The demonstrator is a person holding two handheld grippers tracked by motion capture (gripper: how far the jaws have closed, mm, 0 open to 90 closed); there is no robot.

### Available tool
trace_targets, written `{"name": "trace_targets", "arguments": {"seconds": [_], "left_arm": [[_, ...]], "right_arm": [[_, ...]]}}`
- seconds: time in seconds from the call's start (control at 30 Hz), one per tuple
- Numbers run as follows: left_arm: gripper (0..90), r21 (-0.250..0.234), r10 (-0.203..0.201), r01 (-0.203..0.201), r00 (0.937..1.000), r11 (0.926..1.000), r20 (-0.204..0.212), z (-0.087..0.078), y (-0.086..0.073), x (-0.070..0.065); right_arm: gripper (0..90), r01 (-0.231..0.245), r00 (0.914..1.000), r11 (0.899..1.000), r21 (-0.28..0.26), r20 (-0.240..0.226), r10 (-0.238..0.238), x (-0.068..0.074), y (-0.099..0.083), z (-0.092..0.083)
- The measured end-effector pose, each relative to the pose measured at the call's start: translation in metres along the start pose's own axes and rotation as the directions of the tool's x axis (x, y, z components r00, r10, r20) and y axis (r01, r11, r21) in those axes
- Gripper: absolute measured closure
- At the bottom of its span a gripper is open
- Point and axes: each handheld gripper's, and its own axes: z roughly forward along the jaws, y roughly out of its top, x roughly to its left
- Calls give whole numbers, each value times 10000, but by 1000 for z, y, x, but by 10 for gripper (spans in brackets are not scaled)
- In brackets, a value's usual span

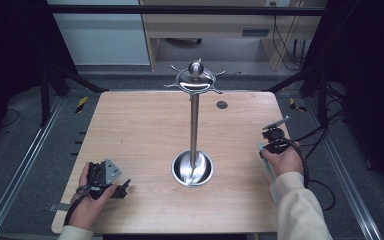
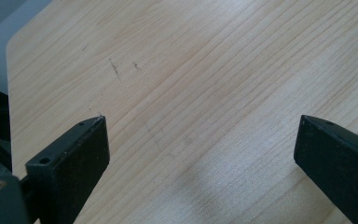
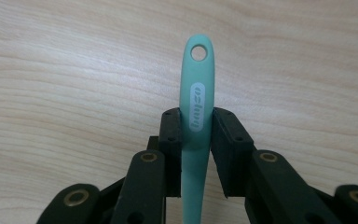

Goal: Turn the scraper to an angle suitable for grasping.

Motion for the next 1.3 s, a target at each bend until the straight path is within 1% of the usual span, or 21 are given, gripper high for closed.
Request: {"name": "trace_targets", "arguments": {"seconds": [0.17, 0.3, 0.4, 0.5, 0.57, 0.6, 0.63, 0.67, 0.7, 0.73, 0.77, 0.8, 0.83, 0.87, 0.9, 0.97, 1.07, 1.17, 1.23, 1.27, 1.3], "left_arm": [[31, -220, -57, 58, 10000, 9997, 53, -1, 1, 2], [30, -434, -81, 79, 10000, 9990, -34, -3, 2, 2], [30, -382, -165, 161, 9998, 9991, -87, -2, 0, 4], [30, -357, -220, 215, 9997, 9991, -138, -2, -1, 5], [30, -404, -348, 340, 9992, 9986, -200, -3, -2, 8], [30, -404, -348, 340, 9992, 9986, -200, -3, -2, 8], [30, -456, -490, 479, 9985, 9978, -240, -3, -4, 10], [30, -456, -490, 479, 9985, 9978, -240, -3, -4, 10], [30, -454, -583, 569, 9979, 9973, -291, -3, -5, 11], [30, -457, -789, 773, 9963, 9960, -327, -3, -7, 13], [30, -457, -789, 773, 9963, 9960, -327, -3, -7, 13], [30, -389, -793, 780, 9962, 9962, -351, -3, -8, 13], [30, -399, -885, 871, 9954, 9954, -360, -2, -9, 12], [30, -375, -910, 897, 9952, 9953, -354, -1, -9, 12], [30, -375, -910, 897, 9952, 9953, -354, -1, -9, 12], [30, -211, -822, 815, 9960, 9965, -347, 0, -9, 10], [30, -168, -787, 782, 9964, 9968, -316, 1, -8, 9], [30, -83, -667, 664, 9972, 9978, -331, 1, -8, 9], [30, -181, -784, 778, 9964, 9968, -323, 2, -8, 8], [30, -181, -784, 778, 9964, 9968, -323, 2, -8, 8], [30, -167, -759, 753, 9965, 9970, -352, 1, -8, 9]], "right_arm": [[741, 151, 9995, 9977, -666, -257, -169, 1, 1, -23], [741, 391, 9976, 9908, -1295, -518, -461, 5, 4, -39], [741, 693, 9949, 9812, -1799, -598, -812, 9, 7, -49], [742, 772, 9909, 9713, -2248, -905, -997, 14, 9, -59], [742, 823, 9869, 9595, -2694, -1118, -1160, 16, 11, -66], [742, 823, 9869, 9595, -2694, -1118, -1160, 16, 11, -66], [743, 871, 9802, 9464, -3110, -1429, -1372, 20, 12, -74], [743, 856, 9786, 9416, -3257, -1502, -1410, 21, 12, -77], [743, 856, 9786, 9416, -3257, -1502, -1410, 21, 12, -77], [744, 930, 9759, 9261, -3656, -1511, -1576, 23, 13, -82], [745, 911, 9750, 9214, -3778, -1543, -1597, 23, 13, -83], [745, 911, 9750, 9214, -3778, -1543, -1597, 23, 13, -83], [745, 924, 9712, 9072, -4104, -1637, -1729, 24, 13, -86], [745, 934, 9700, 9026, -4201, -1662, -1777, 24, 13, -86], [745, 934, 9700, 9026, -4201, -1662, -1777, 24, 13, -86], [746, 930, 9666, 8844, -4573, -1716, -1904, 25, 11, -90], [745, 956, 9631, 8667, -4896, -1747, -2049, 25, 7, -93], [745, 1035, 9606, 8605, -4988, -1743, -2166, 26, 7, -95], [746, 1091, 9589, 8487, -5175, -1703, -2271, 27, 6, -101], [746, 1091, 9589, 8487, -5175, -1703, -2271, 27, 6, -101], [745, 1109, 9573, 8388, -5331, -1694, -2342, 29, 5, -107]]}}
